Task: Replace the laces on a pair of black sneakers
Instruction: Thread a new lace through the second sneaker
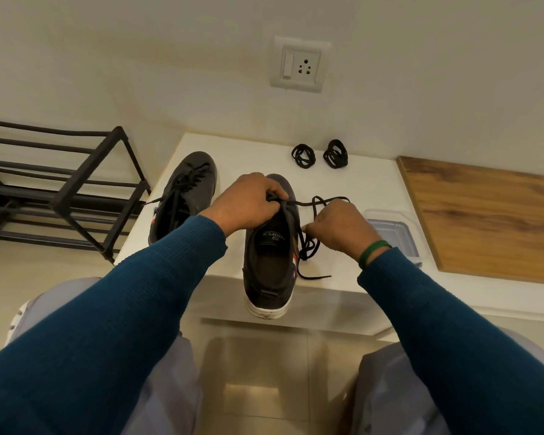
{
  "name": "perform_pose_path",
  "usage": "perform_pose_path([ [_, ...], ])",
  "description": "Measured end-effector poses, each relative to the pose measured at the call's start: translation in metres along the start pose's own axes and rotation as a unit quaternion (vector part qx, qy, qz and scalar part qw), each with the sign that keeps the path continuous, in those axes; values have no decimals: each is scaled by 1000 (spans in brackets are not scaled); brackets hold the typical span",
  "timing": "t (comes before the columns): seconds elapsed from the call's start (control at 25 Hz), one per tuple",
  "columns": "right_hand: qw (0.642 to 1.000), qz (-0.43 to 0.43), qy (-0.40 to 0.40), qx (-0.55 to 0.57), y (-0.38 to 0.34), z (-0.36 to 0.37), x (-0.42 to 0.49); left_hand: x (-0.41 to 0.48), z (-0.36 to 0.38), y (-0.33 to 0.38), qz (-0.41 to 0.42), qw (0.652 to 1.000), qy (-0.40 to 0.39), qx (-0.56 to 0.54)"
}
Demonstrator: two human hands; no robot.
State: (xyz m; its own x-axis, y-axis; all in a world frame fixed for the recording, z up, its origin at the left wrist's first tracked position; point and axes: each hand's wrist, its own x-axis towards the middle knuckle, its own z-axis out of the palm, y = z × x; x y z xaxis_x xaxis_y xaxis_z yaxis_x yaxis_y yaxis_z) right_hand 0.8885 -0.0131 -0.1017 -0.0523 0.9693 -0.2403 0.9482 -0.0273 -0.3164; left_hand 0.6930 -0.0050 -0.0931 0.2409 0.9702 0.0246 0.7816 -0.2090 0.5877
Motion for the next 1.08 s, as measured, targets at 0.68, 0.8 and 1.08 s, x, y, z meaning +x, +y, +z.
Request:
perform_pose_path([
  [0.68,992,-124,21,12,30,-6,27,-19,-17,10,-40,999,-16,0],
  [0.8,984,-156,51,-65,32,2,31,-21,-18,10,-52,999,-8,3],
  [1.08,964,-126,155,-176,23,3,42,-22,-23,15,-121,992,-18,4],
])
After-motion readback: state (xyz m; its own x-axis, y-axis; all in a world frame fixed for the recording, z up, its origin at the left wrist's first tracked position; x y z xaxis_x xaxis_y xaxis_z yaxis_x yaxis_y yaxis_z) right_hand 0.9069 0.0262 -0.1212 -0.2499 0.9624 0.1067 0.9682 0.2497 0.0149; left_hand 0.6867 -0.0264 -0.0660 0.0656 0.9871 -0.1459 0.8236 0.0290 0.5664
